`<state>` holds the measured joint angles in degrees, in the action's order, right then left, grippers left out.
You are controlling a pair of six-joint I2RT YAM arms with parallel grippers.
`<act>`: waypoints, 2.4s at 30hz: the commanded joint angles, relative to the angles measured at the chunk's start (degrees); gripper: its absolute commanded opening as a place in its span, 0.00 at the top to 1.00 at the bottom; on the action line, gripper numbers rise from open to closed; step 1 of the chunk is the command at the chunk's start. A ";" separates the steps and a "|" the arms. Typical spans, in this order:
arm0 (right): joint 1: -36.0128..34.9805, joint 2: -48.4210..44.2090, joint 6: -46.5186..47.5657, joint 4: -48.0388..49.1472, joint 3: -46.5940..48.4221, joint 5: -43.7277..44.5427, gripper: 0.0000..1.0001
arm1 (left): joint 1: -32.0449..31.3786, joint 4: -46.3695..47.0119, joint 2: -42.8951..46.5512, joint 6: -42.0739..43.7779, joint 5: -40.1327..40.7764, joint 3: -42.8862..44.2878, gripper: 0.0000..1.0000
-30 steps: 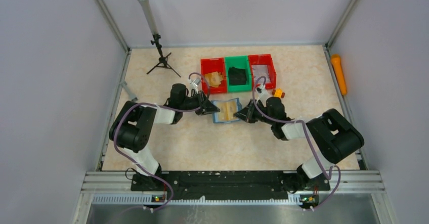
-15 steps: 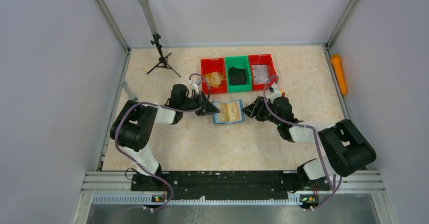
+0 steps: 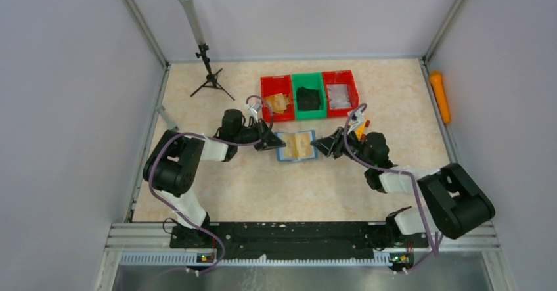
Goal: Take the credit cards out of the card holder
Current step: Remove the credit card from the card holder.
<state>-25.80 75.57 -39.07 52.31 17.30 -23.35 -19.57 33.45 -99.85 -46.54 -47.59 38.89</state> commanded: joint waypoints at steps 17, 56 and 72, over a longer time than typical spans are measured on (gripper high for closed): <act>-2.67 9.85 -3.69 12.13 3.58 -10.31 0.66 | -1.60 24.71 5.18 -7.96 -7.19 -4.33 1.00; 0.21 15.19 -18.09 39.47 -0.82 -17.02 1.00 | -3.37 35.37 7.08 -10.44 -9.42 -6.22 0.77; 1.94 15.57 -18.94 39.46 -1.38 -16.52 1.00 | -2.93 43.96 7.09 -14.67 -10.08 -7.88 1.00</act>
<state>-25.21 91.35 -58.02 85.60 16.51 -40.18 -22.92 70.96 -94.63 -60.16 -57.17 31.77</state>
